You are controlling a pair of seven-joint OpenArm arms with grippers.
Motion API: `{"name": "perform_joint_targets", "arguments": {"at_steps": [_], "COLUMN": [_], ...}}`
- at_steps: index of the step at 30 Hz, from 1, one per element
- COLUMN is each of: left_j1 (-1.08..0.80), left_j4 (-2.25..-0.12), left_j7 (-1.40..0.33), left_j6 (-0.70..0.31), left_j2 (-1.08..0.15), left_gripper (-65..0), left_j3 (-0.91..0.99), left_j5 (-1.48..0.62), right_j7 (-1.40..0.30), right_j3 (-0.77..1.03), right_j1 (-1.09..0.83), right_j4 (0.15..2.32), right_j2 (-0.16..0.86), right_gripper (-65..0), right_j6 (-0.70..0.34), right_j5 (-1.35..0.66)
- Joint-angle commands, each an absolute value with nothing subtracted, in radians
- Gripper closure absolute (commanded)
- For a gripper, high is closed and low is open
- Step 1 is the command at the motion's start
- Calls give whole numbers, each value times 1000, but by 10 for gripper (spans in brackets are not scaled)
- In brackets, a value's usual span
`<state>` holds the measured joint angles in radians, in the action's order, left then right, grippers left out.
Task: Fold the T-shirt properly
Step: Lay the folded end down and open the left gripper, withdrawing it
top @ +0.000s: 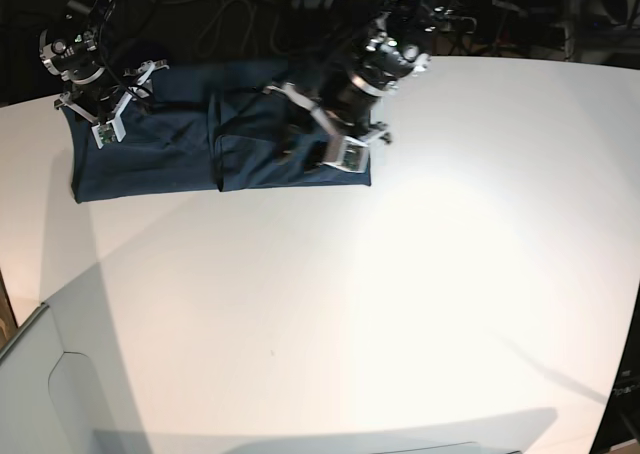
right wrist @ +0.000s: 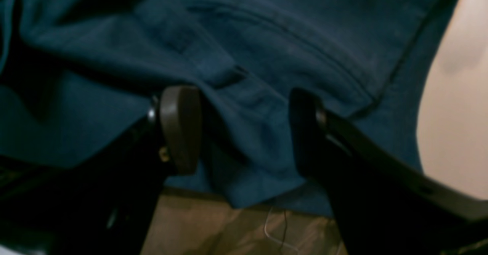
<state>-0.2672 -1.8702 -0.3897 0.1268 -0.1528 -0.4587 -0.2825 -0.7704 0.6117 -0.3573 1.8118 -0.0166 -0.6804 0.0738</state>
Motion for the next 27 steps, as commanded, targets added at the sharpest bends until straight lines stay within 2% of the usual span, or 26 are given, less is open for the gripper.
{"name": "perform_joint_targets", "arguments": {"at_steps": [1, 6, 10, 20, 24, 27], "left_j1": [-265, -265, -259, -108, -58, -53], "left_j4": [-1874, -1776, -1722, -1633, -1684, -1744], "left_j7": [-360, -360, -360, -366, -361, -360], "left_j6": [113, 110, 110, 108, 108, 108], "left_j2": [-148, -173, -171, -177, -180, -196], "left_gripper": [-239, -238, -238, -238, -238, -238], "left_j3": [-441, -423, -481, -822, -944, -957], "left_j5": [-289, -291, -291, -291, -285, -291], "right_j7": [-754, -759, -759, -759, -759, -759], "right_j3": [615, 615, 615, 615, 615, 615], "right_j1": [-354, -337, -335, -337, -337, -338], "right_j4": [1831, 1831, 1831, 1831, 1831, 1831], "right_j2": [-8, -8, -8, -8, -8, -8], "right_gripper": [-347, -346, -345, -345, -345, -345], "right_j6": [-698, -698, -698, -698, -698, -698], "right_j5": [59, 59, 59, 59, 59, 59]}}
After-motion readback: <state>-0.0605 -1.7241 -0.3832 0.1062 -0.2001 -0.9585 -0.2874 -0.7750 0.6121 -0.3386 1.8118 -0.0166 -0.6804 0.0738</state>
